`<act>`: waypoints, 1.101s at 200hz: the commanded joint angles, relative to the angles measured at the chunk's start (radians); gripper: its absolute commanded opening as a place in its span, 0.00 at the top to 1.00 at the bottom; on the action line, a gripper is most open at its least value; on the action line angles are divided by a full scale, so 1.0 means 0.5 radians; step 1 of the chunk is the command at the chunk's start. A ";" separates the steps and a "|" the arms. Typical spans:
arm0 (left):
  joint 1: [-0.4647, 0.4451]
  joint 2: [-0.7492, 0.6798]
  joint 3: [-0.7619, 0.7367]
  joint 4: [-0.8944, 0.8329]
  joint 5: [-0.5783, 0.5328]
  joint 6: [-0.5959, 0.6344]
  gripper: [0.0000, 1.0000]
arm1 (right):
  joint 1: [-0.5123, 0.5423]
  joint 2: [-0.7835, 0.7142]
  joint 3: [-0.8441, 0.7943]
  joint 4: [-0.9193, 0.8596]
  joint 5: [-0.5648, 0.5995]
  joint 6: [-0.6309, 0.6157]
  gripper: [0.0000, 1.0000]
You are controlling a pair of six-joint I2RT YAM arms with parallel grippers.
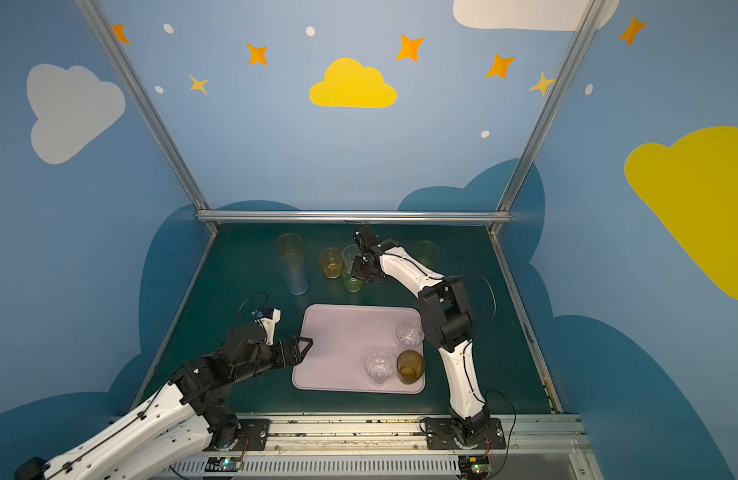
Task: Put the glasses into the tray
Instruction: 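Lower the right gripper into the green glass and close on its rim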
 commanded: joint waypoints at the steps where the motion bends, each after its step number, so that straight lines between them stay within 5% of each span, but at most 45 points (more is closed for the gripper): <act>1: 0.008 -0.012 0.042 -0.002 -0.034 0.037 0.00 | 0.014 0.033 0.048 -0.071 0.029 -0.025 0.85; 73: 0.013 -0.036 0.046 -0.027 -0.034 0.033 0.00 | 0.038 0.029 0.080 -0.147 -0.040 -0.066 1.00; 118: 0.010 -0.094 0.030 -0.053 -0.041 0.029 0.00 | 0.085 -0.083 0.019 -0.192 -0.004 -0.080 1.00; 220: 0.007 0.010 0.092 0.127 0.247 -0.033 0.00 | 0.217 -0.850 -0.493 -0.191 0.166 -0.083 1.00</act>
